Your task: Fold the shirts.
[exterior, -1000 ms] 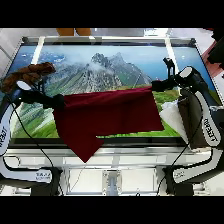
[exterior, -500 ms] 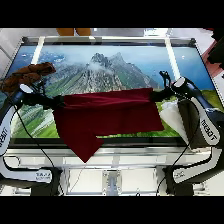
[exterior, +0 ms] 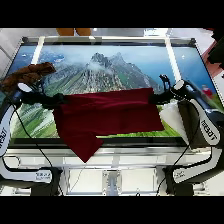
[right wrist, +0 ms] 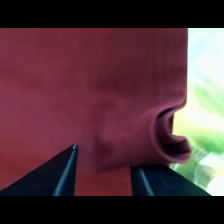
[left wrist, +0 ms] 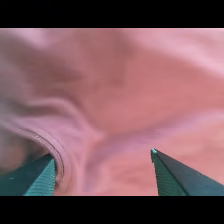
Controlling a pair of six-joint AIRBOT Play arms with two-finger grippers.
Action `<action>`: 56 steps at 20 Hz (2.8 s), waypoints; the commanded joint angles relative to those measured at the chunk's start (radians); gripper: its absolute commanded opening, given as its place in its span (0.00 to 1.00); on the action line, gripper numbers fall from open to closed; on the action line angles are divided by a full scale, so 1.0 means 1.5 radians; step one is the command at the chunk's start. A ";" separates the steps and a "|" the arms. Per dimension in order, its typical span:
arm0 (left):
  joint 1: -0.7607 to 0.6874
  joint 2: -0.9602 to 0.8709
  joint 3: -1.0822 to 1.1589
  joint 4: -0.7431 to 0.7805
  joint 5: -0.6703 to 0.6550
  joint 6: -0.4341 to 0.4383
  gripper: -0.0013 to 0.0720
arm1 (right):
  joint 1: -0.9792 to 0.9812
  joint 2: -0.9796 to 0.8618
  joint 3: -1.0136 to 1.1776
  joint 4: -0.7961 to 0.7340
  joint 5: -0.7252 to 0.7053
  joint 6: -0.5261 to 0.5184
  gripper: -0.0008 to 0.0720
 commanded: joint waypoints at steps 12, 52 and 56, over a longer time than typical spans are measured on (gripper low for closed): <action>0.001 0.500 -0.373 0.181 -0.168 -0.238 0.89 | -0.098 0.338 0.061 -0.128 0.128 0.045 0.55; -0.001 0.392 -0.500 -0.113 -0.027 -0.066 0.03 | -0.319 0.337 -0.547 0.238 0.078 0.048 0.63; -0.001 0.392 -0.500 -0.113 -0.026 -0.066 0.03 | -0.317 0.337 -0.560 0.340 -0.030 0.047 0.62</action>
